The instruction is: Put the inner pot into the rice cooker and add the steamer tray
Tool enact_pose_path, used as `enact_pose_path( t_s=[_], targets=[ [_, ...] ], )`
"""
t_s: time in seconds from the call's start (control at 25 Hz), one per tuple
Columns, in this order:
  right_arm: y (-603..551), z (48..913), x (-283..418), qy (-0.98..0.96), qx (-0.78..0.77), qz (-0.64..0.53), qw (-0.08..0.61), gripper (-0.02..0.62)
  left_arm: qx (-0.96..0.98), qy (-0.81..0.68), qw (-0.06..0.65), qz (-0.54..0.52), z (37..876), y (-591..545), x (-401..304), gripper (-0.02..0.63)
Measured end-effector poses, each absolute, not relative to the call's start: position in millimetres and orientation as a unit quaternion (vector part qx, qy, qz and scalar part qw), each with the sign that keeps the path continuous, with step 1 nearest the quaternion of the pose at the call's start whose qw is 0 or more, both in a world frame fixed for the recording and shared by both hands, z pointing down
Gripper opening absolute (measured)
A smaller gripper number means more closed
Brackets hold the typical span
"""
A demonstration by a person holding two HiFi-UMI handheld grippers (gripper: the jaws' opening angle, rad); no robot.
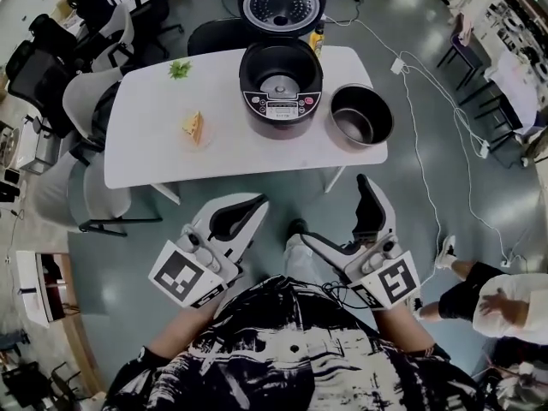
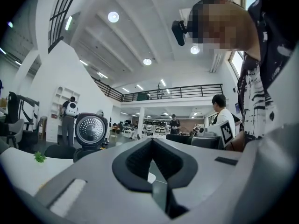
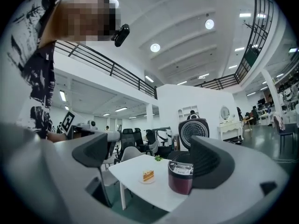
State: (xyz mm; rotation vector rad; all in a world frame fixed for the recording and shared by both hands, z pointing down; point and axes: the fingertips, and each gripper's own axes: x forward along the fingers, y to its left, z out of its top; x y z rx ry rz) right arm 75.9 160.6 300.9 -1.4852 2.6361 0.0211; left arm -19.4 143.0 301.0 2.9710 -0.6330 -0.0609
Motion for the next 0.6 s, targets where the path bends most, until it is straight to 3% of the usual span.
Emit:
enact_pose_path(
  t_s=[0.36,0.6],
  targets=[
    [22.3,308.2,161.7,0.882,-0.47,0.004,0.039,0.525,0.97,-0.238,0.041,-0.024,289.6,11.5,55.6,0.005],
    [-42.3,311.1,200.2,0.878,-0.479,0.002,0.023,0.525,0.965,-0.259,0.047,-0.018,288.8,-41.4,66.4,0.005]
  ],
)
